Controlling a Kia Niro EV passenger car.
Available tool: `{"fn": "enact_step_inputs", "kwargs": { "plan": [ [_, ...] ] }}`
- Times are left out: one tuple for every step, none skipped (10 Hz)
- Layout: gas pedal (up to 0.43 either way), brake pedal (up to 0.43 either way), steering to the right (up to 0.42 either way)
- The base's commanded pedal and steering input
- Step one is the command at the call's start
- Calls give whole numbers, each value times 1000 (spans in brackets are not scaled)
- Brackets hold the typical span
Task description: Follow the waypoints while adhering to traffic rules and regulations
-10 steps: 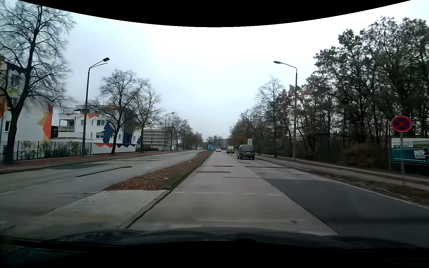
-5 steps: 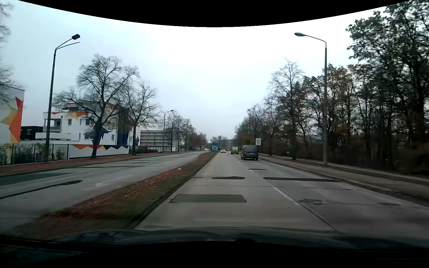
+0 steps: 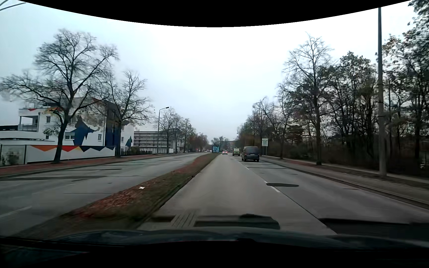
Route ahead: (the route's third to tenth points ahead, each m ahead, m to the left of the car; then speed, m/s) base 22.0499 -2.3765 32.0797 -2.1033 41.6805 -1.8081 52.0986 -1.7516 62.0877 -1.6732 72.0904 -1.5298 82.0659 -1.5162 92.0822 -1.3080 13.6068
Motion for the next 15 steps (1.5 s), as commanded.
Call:
{"fn": "enact_step_inputs", "kwargs": {
  "plan": [
    [157,0,0],
    [157,0,0],
    [157,0,0],
    [169,0,-2],
    [169,0,-3],
    [169,0,-5],
    [169,0,-6],
    [177,0,-6],
    [177,0,-6],
    [177,0,-5],
    [177,0,-3],
    [177,0,-1],
    [177,0,-1],
    [177,0,1],
    [177,0,2]
  ]
}}
